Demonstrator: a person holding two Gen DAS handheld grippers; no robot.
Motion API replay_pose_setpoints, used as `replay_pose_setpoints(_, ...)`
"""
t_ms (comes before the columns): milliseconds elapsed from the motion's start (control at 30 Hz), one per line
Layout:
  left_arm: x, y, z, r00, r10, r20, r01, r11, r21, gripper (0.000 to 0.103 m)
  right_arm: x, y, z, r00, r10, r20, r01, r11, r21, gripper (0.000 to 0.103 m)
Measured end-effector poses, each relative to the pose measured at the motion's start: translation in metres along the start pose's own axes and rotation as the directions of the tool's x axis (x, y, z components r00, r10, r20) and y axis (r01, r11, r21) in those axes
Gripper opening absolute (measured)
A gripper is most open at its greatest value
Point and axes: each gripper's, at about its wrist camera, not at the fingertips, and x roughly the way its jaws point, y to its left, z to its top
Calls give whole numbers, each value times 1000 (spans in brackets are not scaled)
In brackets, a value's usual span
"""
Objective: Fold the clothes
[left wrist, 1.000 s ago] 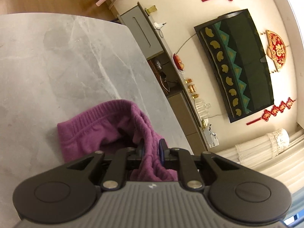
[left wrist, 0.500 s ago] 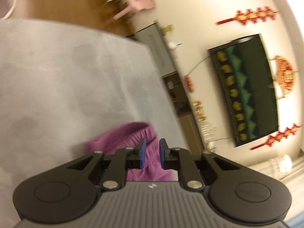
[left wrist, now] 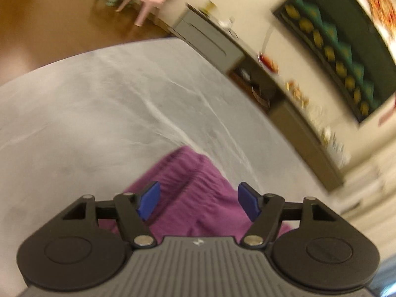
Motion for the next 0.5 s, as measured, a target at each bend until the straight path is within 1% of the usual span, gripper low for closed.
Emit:
replay_pose_setpoints(33,8,-5,2,1000,17,-22,-17,999,32,72,15,-17,13,999,-41,-24,41,999,-1,57)
replay_pose_setpoints(67,15,-10,3,998,35,-44,-32,997,65,70,31,-31,20,997,-62,-51,62,998,4,57)
replay_pose_setpoints(100,21,-10,5,998,42,-51,-38,996,76,69,47,-46,27,994,-66,-86,68,998,18,57)
replay_pose_setpoints(133,23,-10,5,998,33,-50,-29,996,85,67,62,-59,31,991,-43,-131,47,999,28,58)
replay_pose_setpoints(167,24,-9,6,999,21,-49,-17,995,96,58,78,-72,34,984,-18,-175,25,999,37,58)
replay_pose_setpoints(200,25,-7,5,999,7,-45,-3,995,100,49,92,-78,34,977,16,-211,-12,1000,20,58)
replay_pose_setpoints(233,25,-3,5,999,-8,-48,12,996,92,25,106,-83,34,968,48,-247,-48,999,5,58)
replay_pose_setpoints(267,24,1,4,998,-23,-51,27,996,82,11,112,-82,30,963,69,-262,-75,997,-11,58)
replay_pose_setpoints(300,20,4,5,999,-35,-41,38,996,78,7,118,-81,26,957,91,-276,-102,994,-25,54)
replay_pose_setpoints(333,15,5,6,999,-47,-26,49,996,77,7,120,-81,24,948,135,-287,-148,989,-25,34)
replay_pose_setpoints(367,10,7,8,998,-59,-12,60,995,75,7,118,-81,24,946,163,-282,-178,984,-29,25)
replay_pose_setpoints(400,4,8,7,998,-68,2,67,995,79,7,115,-80,24,942,189,-277,-206,978,-34,19)
replay_pose_setpoints(433,-1,9,6,997,-76,15,74,994,84,7,108,-77,22,943,195,-269,-217,975,-52,13)
replay_pose_setpoints(500,-8,10,5,997,-80,24,77,993,85,7,95,-72,18,944,207,-256,-236,968,-89,8)
